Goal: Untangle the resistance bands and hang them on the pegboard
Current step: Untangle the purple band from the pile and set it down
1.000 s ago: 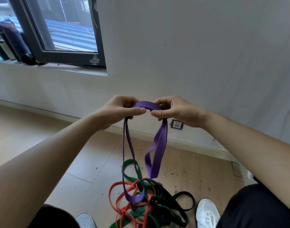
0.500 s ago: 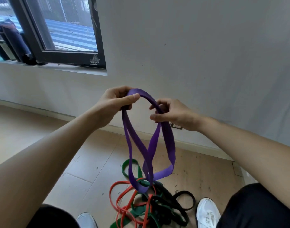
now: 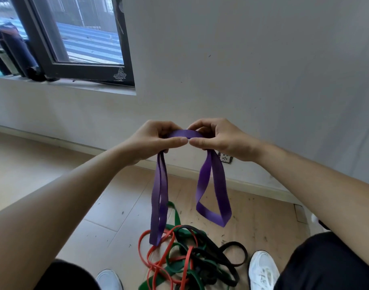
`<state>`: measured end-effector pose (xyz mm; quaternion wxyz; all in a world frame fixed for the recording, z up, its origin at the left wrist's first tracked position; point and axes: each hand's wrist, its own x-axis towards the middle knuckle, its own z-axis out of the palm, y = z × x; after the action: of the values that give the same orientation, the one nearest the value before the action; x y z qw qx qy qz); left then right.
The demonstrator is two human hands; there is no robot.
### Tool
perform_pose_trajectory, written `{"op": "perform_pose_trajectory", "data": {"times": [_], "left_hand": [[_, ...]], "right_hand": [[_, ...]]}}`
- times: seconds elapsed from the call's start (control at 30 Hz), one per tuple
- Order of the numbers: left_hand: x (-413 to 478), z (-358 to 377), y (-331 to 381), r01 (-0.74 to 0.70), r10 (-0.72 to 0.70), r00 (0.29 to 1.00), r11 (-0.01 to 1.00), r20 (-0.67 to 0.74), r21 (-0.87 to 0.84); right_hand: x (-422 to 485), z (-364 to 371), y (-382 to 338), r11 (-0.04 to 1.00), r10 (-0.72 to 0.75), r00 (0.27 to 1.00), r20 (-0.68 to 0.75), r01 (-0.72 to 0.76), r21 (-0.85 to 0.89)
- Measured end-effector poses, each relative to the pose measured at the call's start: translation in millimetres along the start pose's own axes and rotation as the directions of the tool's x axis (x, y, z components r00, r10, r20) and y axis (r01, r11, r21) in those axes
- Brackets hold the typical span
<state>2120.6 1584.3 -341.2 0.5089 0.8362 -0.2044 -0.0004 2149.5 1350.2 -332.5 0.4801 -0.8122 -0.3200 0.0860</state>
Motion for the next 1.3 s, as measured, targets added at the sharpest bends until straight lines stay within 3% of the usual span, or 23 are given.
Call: {"op": "perform_pose_trajectory", "data": {"times": [0.1, 0.23, 0.33, 0.47, 0.7, 0.87, 0.97, 1.1, 1.17, 1.3], "left_hand": [[3.1, 0.4, 3.2, -0.02, 0.02, 0.998, 1.0, -0.064, -0.008], [6.9, 1.4, 8.6, -0.043, 0.008, 0.979, 0.985, -0.205, -0.166], [7.4, -7.0, 8.7, -0.079, 0.007, 0.95, 0.973, -0.311, -0.218], [3.9, -17.9, 4.1, -0.079, -0.015, 0.923, 0.97, -0.384, -0.229], [0.1, -41.6, -10.0, -0.076, -0.075, 0.863, 0.959, -0.5, -0.274], [-8.6, -48.6, -28.9, 0.031, -0.167, 0.832, 0.966, -0.529, -0.257], [-11.5, -47.7, -33.3, 0.094, -0.202, 0.829, 0.969, -0.522, -0.227], [-12.7, -49.3, -38.4, 0.127, -0.232, 0.809, 0.966, -0.541, -0.224], [-12.0, -48.0, -38.9, 0.139, -0.242, 0.811, 0.964, -0.533, -0.226], [-8.1, -46.3, -36.3, 0.146, -0.266, 0.796, 0.956, -0.543, -0.254]], "right_hand": [[1.0, 0.3, 11.0, 0.998, 0.07, 0.996, 0.053, -0.07, 0.004], [-0.9, 14.7, 47.5, 0.968, 0.216, 0.961, 0.175, -0.187, -0.168], [-3.0, 19.3, 68.1, 0.945, 0.304, 0.923, 0.236, -0.261, -0.199], [2.9, 27.0, 75.3, 0.943, 0.317, 0.917, 0.244, -0.277, -0.183], [7.6, 18.5, 79.0, 0.898, 0.356, 0.913, 0.197, -0.277, -0.342], [2.0, -3.5, 78.3, 0.886, 0.357, 0.929, 0.096, -0.304, -0.351], [0.3, -12.1, 80.4, 0.916, 0.306, 0.947, -0.096, -0.32, -0.243], [3.7, -24.7, 72.5, 0.937, 0.348, 0.879, -0.325, -0.322, 0.134], [3.7, -30.7, 71.5, 0.911, 0.39, 0.866, -0.313, -0.315, 0.265], [-3.5, -41.7, 71.8, 0.916, 0.347, 0.914, -0.208, -0.284, 0.282]]}}
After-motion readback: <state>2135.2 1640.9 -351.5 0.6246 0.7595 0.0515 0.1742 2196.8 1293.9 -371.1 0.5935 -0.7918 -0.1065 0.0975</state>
